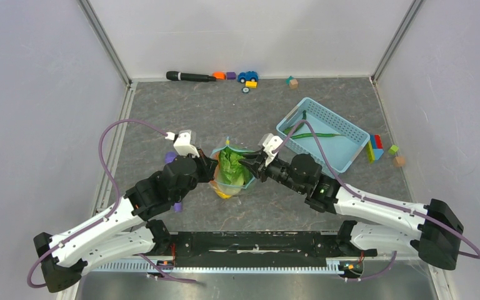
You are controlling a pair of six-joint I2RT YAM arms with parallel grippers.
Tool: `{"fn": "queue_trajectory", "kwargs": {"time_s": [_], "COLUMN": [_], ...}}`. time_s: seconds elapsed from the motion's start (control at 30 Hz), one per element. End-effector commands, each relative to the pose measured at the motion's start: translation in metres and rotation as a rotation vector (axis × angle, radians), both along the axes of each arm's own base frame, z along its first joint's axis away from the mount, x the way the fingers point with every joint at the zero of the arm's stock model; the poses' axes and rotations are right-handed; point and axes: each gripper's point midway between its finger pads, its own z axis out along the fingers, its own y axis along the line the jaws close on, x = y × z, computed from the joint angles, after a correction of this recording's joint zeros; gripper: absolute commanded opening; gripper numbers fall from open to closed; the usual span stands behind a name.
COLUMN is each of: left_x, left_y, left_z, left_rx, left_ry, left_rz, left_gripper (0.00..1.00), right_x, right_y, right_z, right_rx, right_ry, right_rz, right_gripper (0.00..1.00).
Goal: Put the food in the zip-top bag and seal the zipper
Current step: Place the fake vegetable in the zipper food storage bag.
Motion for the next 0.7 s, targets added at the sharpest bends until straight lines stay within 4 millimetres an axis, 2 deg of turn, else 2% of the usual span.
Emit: {"fn": "queue_trajectory", "kwargs": {"time_s": [0.0,0.23,0.43,0.6,0.67], "left_x": [0.004,0.004,0.003,0.002,0.002], "left_y": [0.004,0.008,0.009,0.010,0.011], "left_z": [0.010,0.012,0.011,0.011,0.011], "left_rx": [-0.041,-0.043,-0.037,-0.034,-0.033], "left_ry": [-0.020,-0.025,-0.024,-0.021,-0.022], "left_rz": [0.045,0.055,0.055,0.053,0.056], "left_gripper": [0.02,0.02,0.02,0.02,0.02], "right_x": [0.008,0.011,0.029,0.027,0.037], "right_y": [0.002,-0.001,-0.026,-0.018,-0.029], "right_z": [-0.017,-0.041,-0.063,-0.074,-0.078], "right_rx": [-0.053,-0.113,-0.219,-0.258,-0.290], "right_ry": [0.057,0.098,0.120,0.152,0.165], "right_rz": [-0.041,-0.070,-0.233,-0.208,-0.306], "right_gripper": [0.00,0.00,0.00,0.00,0.00]}}
